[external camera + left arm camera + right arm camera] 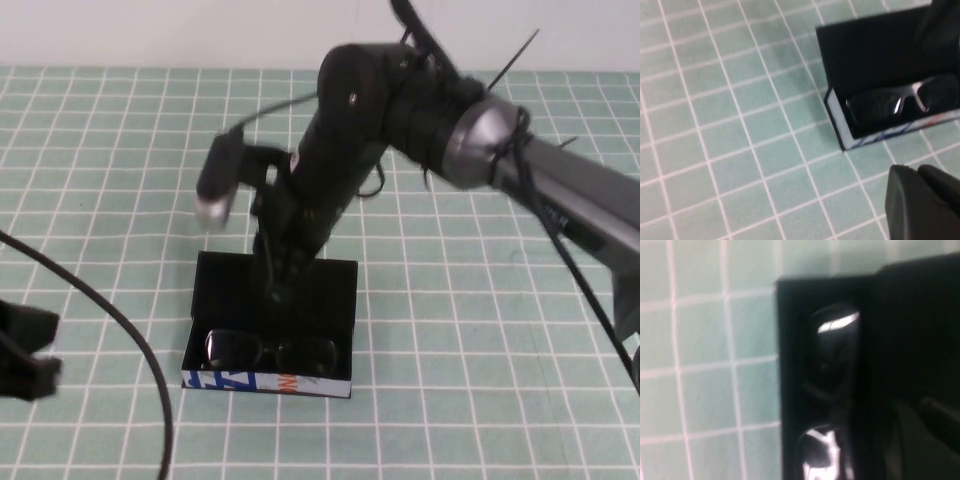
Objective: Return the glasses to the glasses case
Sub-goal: Place the glasses in the glasses case, then close the glasses case
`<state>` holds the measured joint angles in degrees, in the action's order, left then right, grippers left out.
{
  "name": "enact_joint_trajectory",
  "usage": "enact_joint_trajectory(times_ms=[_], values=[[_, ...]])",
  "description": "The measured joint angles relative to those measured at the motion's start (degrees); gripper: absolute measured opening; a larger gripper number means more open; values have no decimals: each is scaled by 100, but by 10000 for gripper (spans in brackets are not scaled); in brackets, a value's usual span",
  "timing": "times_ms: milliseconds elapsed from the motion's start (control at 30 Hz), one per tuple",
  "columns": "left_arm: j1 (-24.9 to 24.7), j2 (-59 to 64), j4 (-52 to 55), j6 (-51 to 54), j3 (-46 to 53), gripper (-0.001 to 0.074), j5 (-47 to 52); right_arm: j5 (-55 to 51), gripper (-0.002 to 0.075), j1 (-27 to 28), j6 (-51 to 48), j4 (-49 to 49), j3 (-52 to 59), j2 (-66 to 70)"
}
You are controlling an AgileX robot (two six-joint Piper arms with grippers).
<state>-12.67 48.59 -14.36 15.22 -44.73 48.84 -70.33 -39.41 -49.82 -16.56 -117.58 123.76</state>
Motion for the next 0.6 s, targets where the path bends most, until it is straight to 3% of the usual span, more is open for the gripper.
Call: enact_joint_trajectory(times_ms=[167, 300, 433, 600], values=[[0, 340, -801, 923, 633, -2, -565, 216, -6, 148, 1035, 49, -331, -8], [0, 831, -2136, 2574, 1084, -2, -855, 303, -10, 361, 1999, 88, -336, -8], [0, 1586, -3528, 4056, 1307, -2, -1003, 316, -11, 565, 2260, 115, -336, -8], [0, 2455, -4891, 5192, 1310, -2, -1177, 674, -11, 891, 2590, 104, -336, -8]])
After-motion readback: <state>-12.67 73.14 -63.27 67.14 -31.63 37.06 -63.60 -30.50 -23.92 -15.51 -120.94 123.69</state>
